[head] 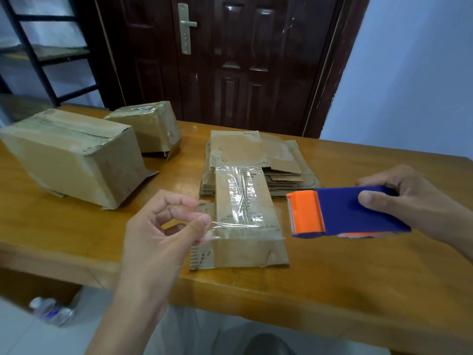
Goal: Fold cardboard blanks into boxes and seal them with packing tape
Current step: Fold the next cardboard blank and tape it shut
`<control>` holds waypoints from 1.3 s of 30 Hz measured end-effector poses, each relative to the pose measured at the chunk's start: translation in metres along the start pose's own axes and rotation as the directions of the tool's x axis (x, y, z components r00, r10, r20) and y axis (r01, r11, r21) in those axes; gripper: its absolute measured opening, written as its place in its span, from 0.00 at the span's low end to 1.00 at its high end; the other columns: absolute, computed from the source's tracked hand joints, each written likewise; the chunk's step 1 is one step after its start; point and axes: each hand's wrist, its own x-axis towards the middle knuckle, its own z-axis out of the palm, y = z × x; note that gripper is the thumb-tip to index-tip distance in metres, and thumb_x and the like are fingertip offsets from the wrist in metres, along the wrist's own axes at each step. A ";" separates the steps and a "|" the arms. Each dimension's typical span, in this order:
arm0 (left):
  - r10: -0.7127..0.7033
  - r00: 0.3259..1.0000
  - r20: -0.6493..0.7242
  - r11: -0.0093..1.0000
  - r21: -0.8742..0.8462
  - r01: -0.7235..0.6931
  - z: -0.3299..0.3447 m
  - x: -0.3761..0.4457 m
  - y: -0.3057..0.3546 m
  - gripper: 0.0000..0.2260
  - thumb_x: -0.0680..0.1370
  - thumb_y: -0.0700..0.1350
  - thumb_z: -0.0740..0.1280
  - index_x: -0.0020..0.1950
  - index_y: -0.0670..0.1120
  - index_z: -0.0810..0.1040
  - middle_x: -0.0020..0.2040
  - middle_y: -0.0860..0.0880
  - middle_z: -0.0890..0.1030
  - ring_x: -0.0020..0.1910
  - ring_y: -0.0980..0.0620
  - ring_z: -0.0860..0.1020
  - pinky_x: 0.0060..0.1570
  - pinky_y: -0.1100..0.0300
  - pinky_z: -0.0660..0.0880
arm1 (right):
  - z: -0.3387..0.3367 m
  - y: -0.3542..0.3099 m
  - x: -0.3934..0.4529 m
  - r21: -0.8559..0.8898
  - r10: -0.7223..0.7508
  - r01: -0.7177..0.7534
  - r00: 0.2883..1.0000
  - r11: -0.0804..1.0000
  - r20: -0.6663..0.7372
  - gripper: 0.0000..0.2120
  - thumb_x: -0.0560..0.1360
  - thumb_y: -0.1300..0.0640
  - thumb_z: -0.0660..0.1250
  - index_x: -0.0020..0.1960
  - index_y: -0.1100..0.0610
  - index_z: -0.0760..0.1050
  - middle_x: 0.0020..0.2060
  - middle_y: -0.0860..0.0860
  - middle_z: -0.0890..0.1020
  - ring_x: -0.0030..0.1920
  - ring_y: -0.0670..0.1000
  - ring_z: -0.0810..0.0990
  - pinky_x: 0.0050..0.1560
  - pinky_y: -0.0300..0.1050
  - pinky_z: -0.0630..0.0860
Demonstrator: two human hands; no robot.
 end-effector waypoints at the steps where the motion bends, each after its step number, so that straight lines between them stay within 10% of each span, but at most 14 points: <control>1: -0.011 1.000 0.001 1.000 -0.004 0.011 0.001 0.001 -0.003 0.08 0.70 0.41 0.79 0.46 0.49 0.84 0.41 0.42 0.84 0.35 0.44 0.85 0.41 0.53 0.84 | 0.003 0.001 0.001 0.008 0.003 -0.003 1.000 1.000 0.017 0.14 0.75 0.46 0.68 0.31 0.42 0.81 0.26 0.50 0.81 0.25 0.45 0.78 0.28 0.32 0.70; 9: -0.083 0.994 0.069 0.997 0.010 0.082 0.011 0.005 -0.029 0.03 0.78 0.44 0.74 0.46 0.46 0.83 0.36 0.46 0.81 0.36 0.51 0.78 0.41 0.67 0.78 | 0.025 0.015 0.003 0.112 0.108 -0.114 0.993 0.987 0.055 0.12 0.79 0.53 0.66 0.41 0.45 0.85 0.38 0.56 0.88 0.39 0.58 0.88 0.34 0.36 0.80; 20: -0.280 0.959 -0.048 0.958 -0.077 0.276 0.041 0.008 -0.042 0.05 0.83 0.45 0.64 0.50 0.50 0.79 0.48 0.43 0.81 0.45 0.48 0.76 0.45 0.53 0.73 | 0.043 0.037 0.005 0.204 0.140 -0.143 0.990 0.968 0.031 0.13 0.74 0.48 0.65 0.36 0.49 0.84 0.29 0.53 0.82 0.27 0.45 0.78 0.30 0.31 0.71; 23: -0.131 0.977 -0.166 0.985 0.090 0.147 0.045 0.015 -0.042 0.04 0.82 0.44 0.68 0.49 0.53 0.77 0.48 0.50 0.81 0.49 0.52 0.79 0.47 0.54 0.77 | 0.045 0.039 0.003 0.216 0.140 -0.139 0.990 0.966 0.013 0.16 0.74 0.48 0.66 0.39 0.58 0.83 0.27 0.53 0.80 0.24 0.46 0.75 0.27 0.31 0.69; 26: 0.311 0.917 -0.252 0.940 0.222 -0.258 0.040 0.017 -0.024 0.08 0.84 0.39 0.64 0.55 0.51 0.79 0.51 0.55 0.82 0.54 0.54 0.80 0.53 0.58 0.78 | 0.046 0.036 0.000 0.226 0.136 -0.131 0.991 0.965 -0.010 0.14 0.74 0.49 0.65 0.37 0.55 0.83 0.28 0.51 0.81 0.25 0.44 0.77 0.29 0.31 0.70; 29: 0.549 0.835 0.040 0.791 0.297 -0.534 0.033 0.020 -0.017 0.17 0.87 0.45 0.54 0.69 0.45 0.79 0.62 0.55 0.83 0.63 0.58 0.79 0.61 0.62 0.74 | 0.047 0.039 -0.001 0.215 0.148 -0.136 0.988 0.967 -0.039 0.13 0.74 0.48 0.66 0.35 0.48 0.84 0.29 0.52 0.83 0.27 0.44 0.78 0.31 0.31 0.71; 33: 0.467 0.617 0.633 0.483 0.402 -0.778 0.029 0.024 -0.036 0.26 0.88 0.58 0.47 0.79 0.49 0.72 0.79 0.57 0.70 0.82 0.55 0.61 0.82 0.52 0.55 | 0.049 0.045 -0.004 0.243 0.149 -0.133 0.988 0.961 -0.049 0.15 0.74 0.43 0.69 0.35 0.50 0.83 0.28 0.52 0.80 0.26 0.45 0.75 0.30 0.32 0.69; 39: 0.476 0.520 0.709 0.334 0.401 -0.853 0.021 0.043 -0.038 0.21 0.87 0.55 0.53 0.75 0.50 0.76 0.75 0.55 0.76 0.78 0.59 0.68 0.80 0.53 0.61 | 0.045 0.055 -0.012 0.245 0.197 -0.171 0.976 0.954 -0.089 0.28 0.70 0.37 0.69 0.39 0.65 0.81 0.23 0.52 0.76 0.21 0.47 0.71 0.23 0.34 0.65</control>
